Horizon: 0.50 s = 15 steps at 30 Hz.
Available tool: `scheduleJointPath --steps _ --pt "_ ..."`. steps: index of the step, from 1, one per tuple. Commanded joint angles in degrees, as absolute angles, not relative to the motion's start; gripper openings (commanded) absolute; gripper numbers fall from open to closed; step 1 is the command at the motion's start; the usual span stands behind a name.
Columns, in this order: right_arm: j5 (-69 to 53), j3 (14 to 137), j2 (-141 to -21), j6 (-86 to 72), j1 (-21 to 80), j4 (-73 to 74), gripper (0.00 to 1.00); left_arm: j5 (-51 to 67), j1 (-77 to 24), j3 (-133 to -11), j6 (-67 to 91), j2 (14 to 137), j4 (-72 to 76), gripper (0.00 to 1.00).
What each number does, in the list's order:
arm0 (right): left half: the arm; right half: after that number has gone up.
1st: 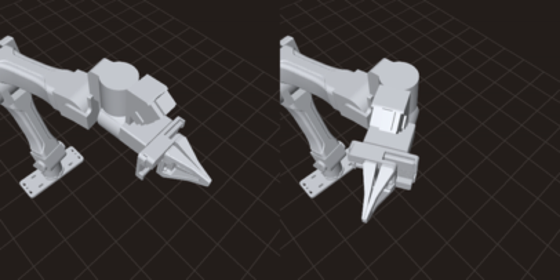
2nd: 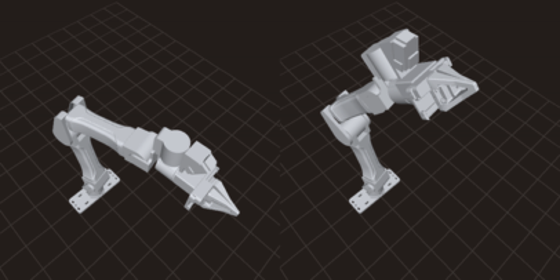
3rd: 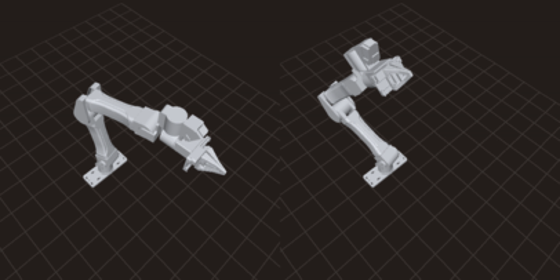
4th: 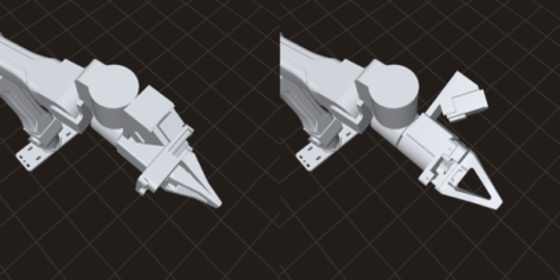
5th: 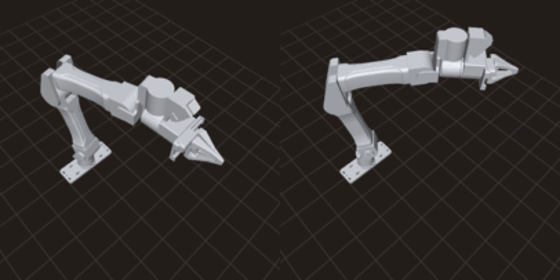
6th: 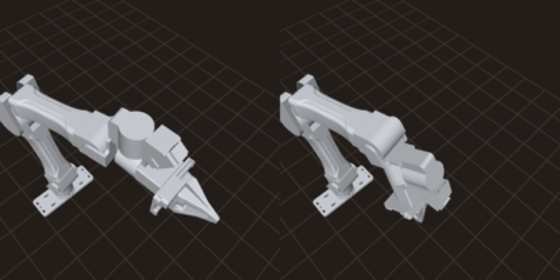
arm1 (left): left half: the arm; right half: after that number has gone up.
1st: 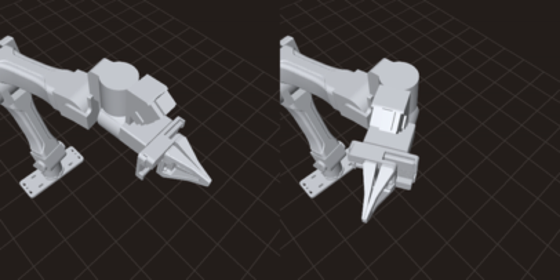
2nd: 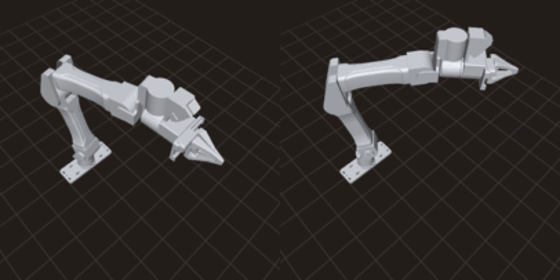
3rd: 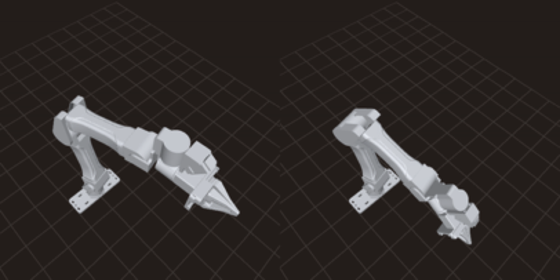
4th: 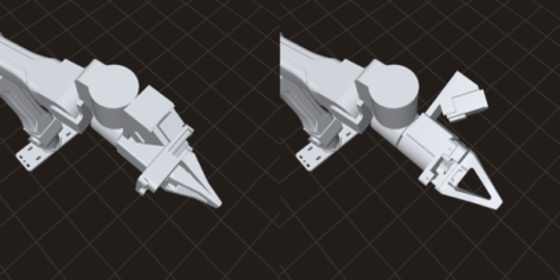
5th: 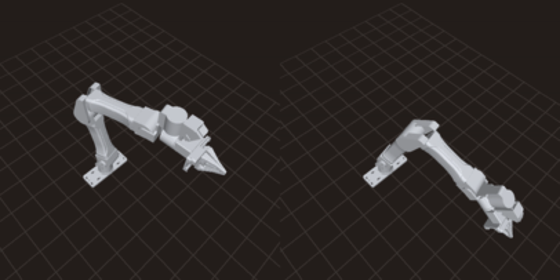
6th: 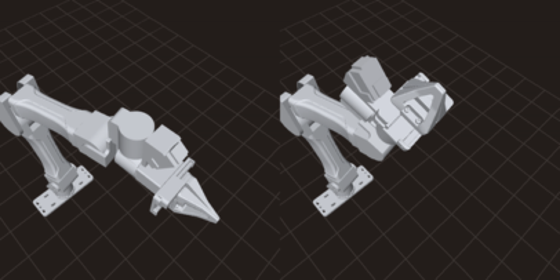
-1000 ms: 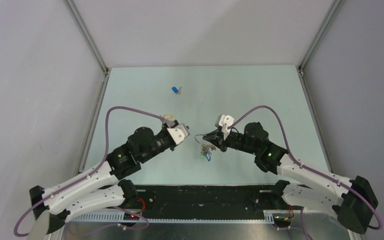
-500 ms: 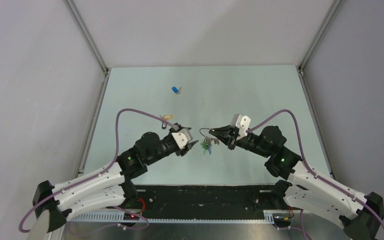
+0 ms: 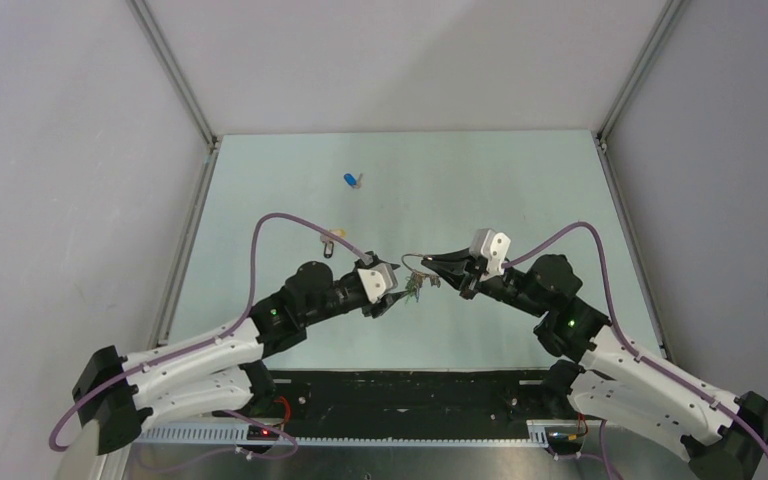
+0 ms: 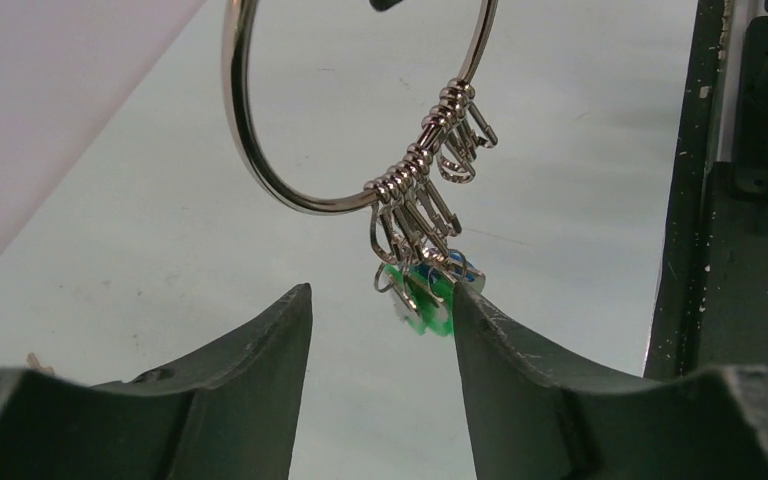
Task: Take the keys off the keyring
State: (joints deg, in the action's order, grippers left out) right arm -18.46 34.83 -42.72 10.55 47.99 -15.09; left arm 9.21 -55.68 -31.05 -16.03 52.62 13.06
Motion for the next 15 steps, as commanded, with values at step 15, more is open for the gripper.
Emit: scheduleJointPath --steps 15 --pt "-19.25 36.79 -41.11 10.09 47.81 -18.38 0.00 3.37 -55.37 -30.26 -16.16 52.86 17.55 0.47"
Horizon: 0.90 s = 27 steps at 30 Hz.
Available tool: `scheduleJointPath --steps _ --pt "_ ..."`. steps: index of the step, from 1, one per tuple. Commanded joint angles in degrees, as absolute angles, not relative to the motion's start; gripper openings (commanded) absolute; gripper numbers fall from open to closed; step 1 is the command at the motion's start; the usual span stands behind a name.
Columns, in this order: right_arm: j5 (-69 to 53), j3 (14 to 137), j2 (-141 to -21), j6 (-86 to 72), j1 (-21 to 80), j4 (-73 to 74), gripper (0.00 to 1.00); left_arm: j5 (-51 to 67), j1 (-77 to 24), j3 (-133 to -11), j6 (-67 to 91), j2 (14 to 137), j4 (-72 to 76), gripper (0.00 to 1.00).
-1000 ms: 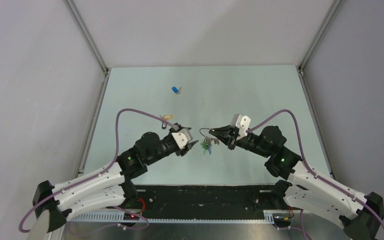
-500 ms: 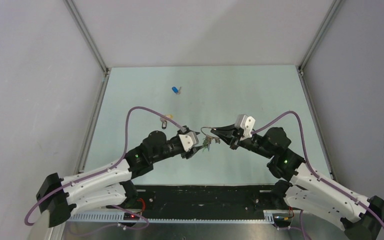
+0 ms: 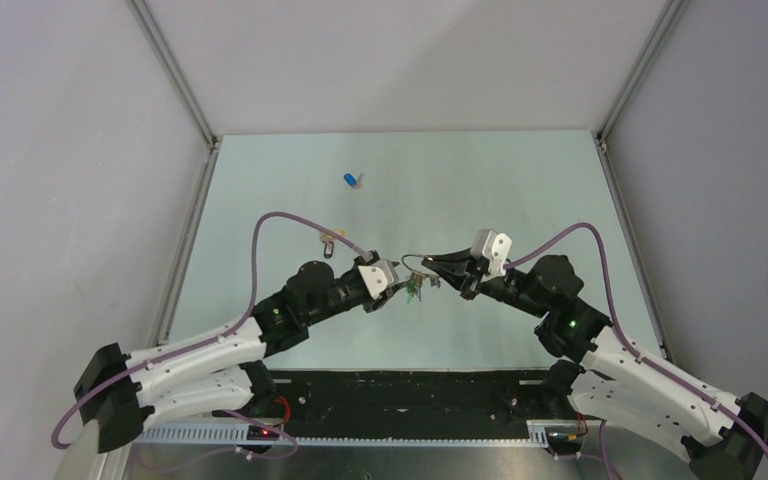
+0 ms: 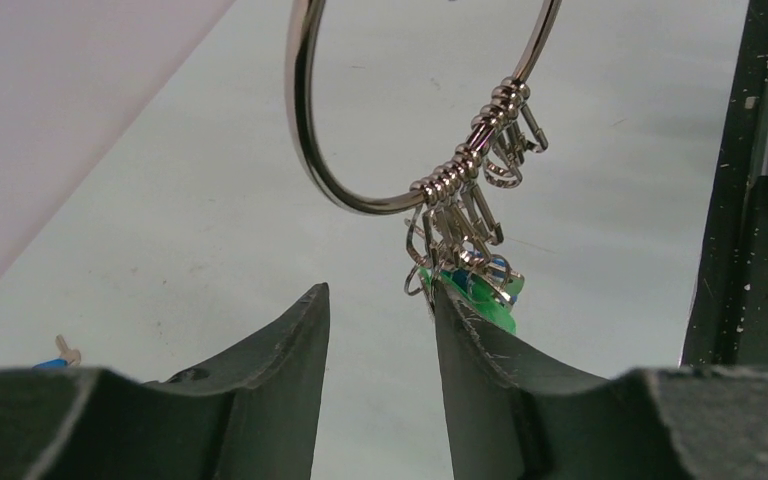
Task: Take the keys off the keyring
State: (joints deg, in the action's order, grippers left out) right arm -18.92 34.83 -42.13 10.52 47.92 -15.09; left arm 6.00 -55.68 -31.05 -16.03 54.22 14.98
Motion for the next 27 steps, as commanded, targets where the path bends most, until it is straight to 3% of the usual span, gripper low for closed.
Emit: scheduleJointPath --steps 1,27 --pt "-19.25 36.82 -41.12 10.02 47.81 -18.38 0.00 3.14 -55.37 -30.20 -16.28 52.75 17.61 0.47" --pt "-19.34 36.83 -41.22 9.72 47.81 -18.28 0.00 7.11 -55.37 -32.36 -13.47 60.60 23.26 0.45"
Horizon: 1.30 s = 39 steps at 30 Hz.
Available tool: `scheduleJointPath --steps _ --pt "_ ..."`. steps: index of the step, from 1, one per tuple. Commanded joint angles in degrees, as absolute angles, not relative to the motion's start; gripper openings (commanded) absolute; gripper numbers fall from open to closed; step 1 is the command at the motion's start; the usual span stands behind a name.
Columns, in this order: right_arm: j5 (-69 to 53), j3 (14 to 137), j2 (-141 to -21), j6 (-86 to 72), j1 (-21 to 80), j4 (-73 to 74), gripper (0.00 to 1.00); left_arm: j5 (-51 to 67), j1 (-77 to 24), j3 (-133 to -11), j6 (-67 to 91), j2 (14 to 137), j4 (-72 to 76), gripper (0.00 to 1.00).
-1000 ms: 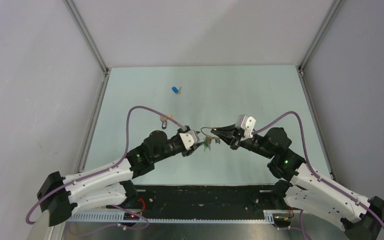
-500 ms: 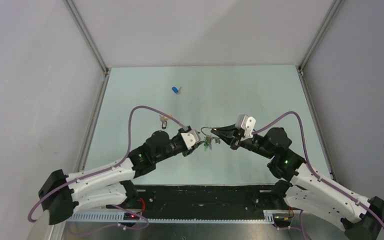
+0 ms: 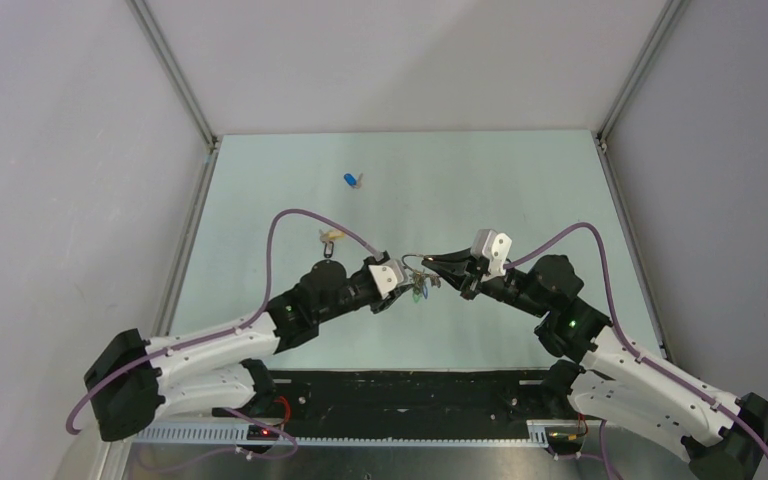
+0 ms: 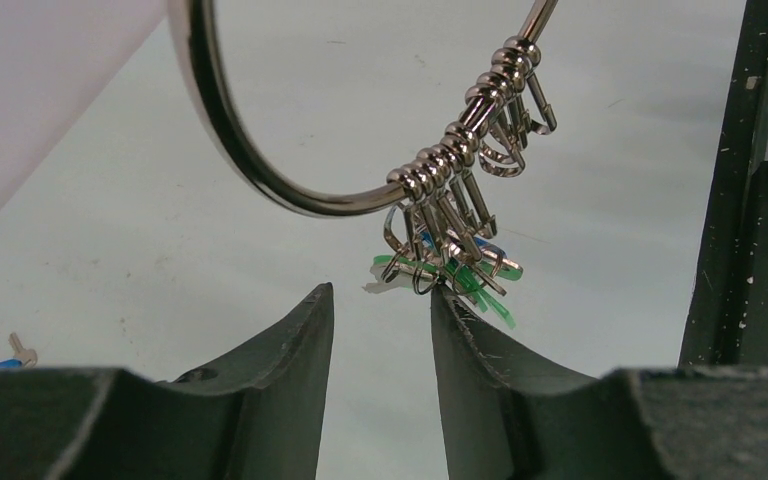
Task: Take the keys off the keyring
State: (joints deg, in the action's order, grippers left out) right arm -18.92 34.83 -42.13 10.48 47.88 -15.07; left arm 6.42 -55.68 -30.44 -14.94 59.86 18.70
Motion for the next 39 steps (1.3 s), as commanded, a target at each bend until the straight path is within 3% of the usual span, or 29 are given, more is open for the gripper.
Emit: scheduleJointPath --steps 1,12,16,18,19,21,26,30,39 --pt "-19.34 36.83 -41.22 9.64 47.81 -18.28 0.00 7.20 -55.37 -32.44 -13.42 60.88 23.58 0.45" --pt "-19.21 36.83 -40.77 9.73 47.76 -18.05 0.00 9.16 -55.37 -34.09 -12.98 66.44 27.98 0.44" --pt "-18.95 36.83 -40.56 9.87 47.72 -17.73 0.00 8.21 -55.37 -33.81 -13.10 66.69 28.97 0.39" --pt "-18.68 36.80 -40.48 9.87 47.72 -17.63 0.00 7.98 -55.42 -33.67 -13.17 66.71 29.15 0.31" --pt "-18.53 36.82 -40.45 9.94 47.68 -17.55 0.00 7.64 -55.39 -33.51 -13.14 66.58 29.17 0.21" --pt "-17.69 36.82 -40.18 10.14 47.66 -17.07 0.00 6.43 -55.37 -32.84 -13.00 66.02 29.18 0.11" --pt "-16.34 36.78 -39.25 10.90 47.47 -15.61 0.00 3.97 -55.35 -30.40 -13.52 63.39 29.10 0.13" --pt "-16.34 36.83 -38.90 10.96 47.29 -15.55 0.00 2.86 -55.29 -28.75 -14.07 62.19 29.06 0.01" --pt "-16.01 36.83 -39.06 10.74 47.12 -14.42 0.00 0.26 -55.33 -28.44 -15.67 59.40 26.85 0.00"
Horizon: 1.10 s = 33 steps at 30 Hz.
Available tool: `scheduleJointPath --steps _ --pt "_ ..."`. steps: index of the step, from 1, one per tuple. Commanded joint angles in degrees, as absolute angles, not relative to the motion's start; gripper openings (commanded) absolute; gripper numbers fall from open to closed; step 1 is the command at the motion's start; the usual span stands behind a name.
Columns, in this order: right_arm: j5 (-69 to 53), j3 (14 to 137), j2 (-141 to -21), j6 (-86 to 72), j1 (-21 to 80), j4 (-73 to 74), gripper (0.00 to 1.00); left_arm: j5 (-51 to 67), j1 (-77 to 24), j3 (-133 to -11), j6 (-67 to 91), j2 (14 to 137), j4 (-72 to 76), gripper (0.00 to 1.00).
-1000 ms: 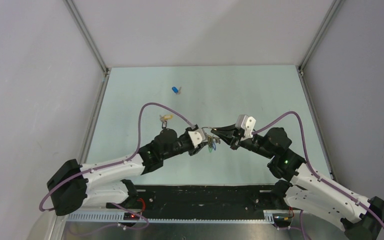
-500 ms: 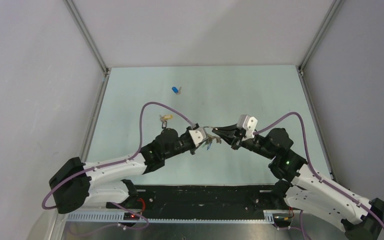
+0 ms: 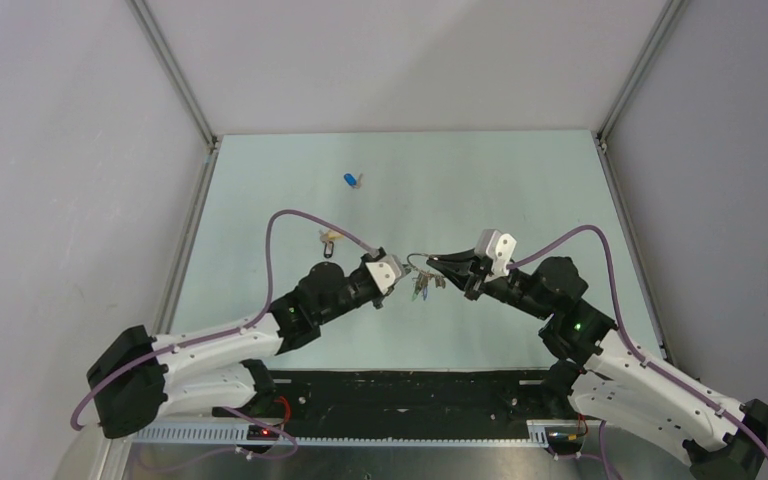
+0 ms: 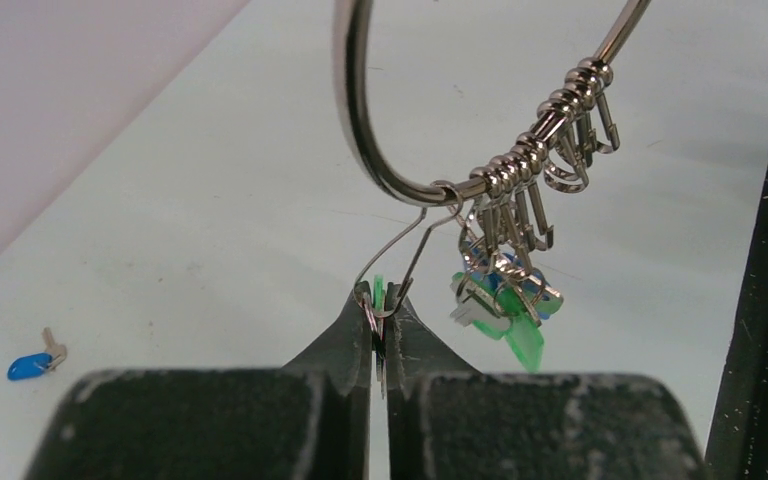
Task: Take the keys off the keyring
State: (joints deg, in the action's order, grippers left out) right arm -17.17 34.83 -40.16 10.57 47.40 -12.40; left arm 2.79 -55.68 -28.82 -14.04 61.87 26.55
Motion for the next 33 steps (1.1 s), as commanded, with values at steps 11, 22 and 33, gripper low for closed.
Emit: scheduleJointPath --steps 11,22,33 --pt "-16.18 36.83 -38.89 10.38 46.84 -15.58 0.00 2.32 -55.28 -30.37 -15.91 60.23 20.44 0.14" --pt "-16.61 36.80 -38.14 9.91 46.71 -15.20 0.00 -1.94 -55.28 -32.09 -14.79 61.17 17.58 0.00" --pt "-14.67 36.83 -40.78 9.76 46.50 -12.51 0.00 -3.54 -55.28 -34.53 -15.32 56.16 12.59 0.00"
